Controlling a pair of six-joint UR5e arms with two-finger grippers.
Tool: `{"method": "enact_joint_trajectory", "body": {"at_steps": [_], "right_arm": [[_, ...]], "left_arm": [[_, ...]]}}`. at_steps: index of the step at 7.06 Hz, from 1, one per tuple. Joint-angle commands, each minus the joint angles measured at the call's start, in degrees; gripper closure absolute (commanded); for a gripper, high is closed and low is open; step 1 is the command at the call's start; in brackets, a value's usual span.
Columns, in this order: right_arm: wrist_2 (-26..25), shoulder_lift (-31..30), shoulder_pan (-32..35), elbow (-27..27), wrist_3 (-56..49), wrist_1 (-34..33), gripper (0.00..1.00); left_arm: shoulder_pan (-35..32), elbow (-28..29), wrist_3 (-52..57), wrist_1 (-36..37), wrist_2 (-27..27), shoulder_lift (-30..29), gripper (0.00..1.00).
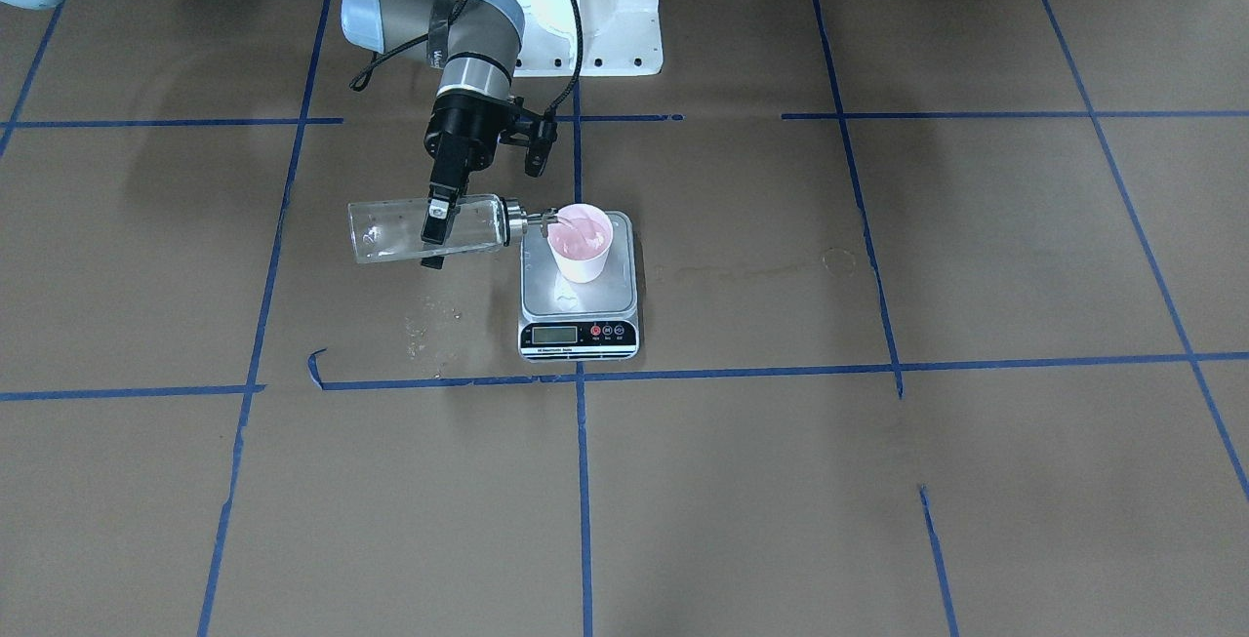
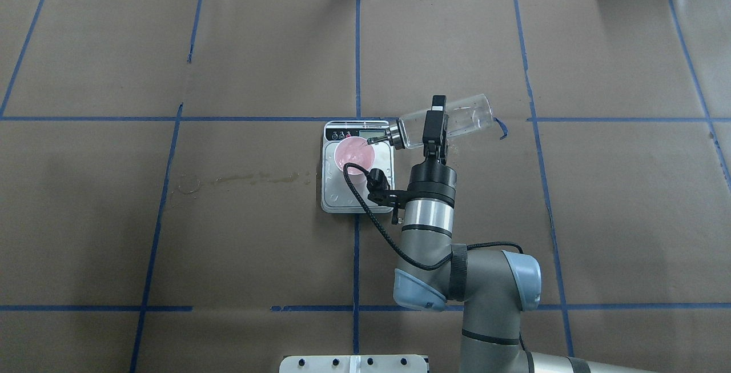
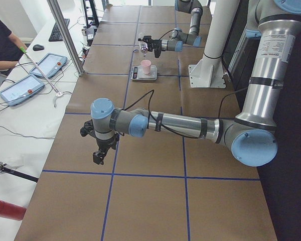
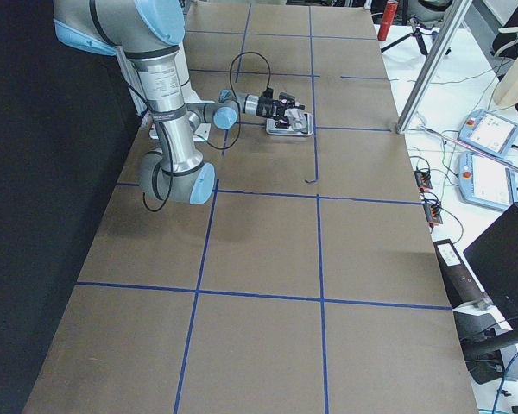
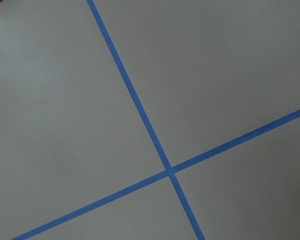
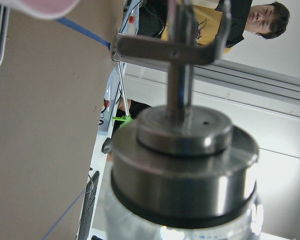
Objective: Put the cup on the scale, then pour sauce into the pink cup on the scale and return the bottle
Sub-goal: 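Tilt the dispenser spout over the pink cup to pour sauce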
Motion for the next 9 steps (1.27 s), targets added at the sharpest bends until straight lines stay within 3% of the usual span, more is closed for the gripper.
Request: {"method": "enact_joint_trajectory", "body": {"at_steps": [1,4,6,9], "right_arm": [[-4.0,0.5,-0.5,0.1,-6.3,0.0,1.0],[-5.6,0.6,-0.5,0.3,-14.5,0.0,1.0],[-5.7,0.4,-0.6,0.2,-14.2,0.9,1.0],[-2.6,-1.6,-0.7,-0.3,-12.5,9.5,1.0]], "left_arm": [[0.0,0.1,-0.1,-0.1,0.0,0.0,0.0],[0.0,0.2,-0.1,0.0,0.0,0.0,0.0],[0.0,0.2,-0.1,-0.1,0.0,-0.1,0.0],[0.0,-0.2,-0.2,-0.1,-0.1,-0.2,0.0]]}}
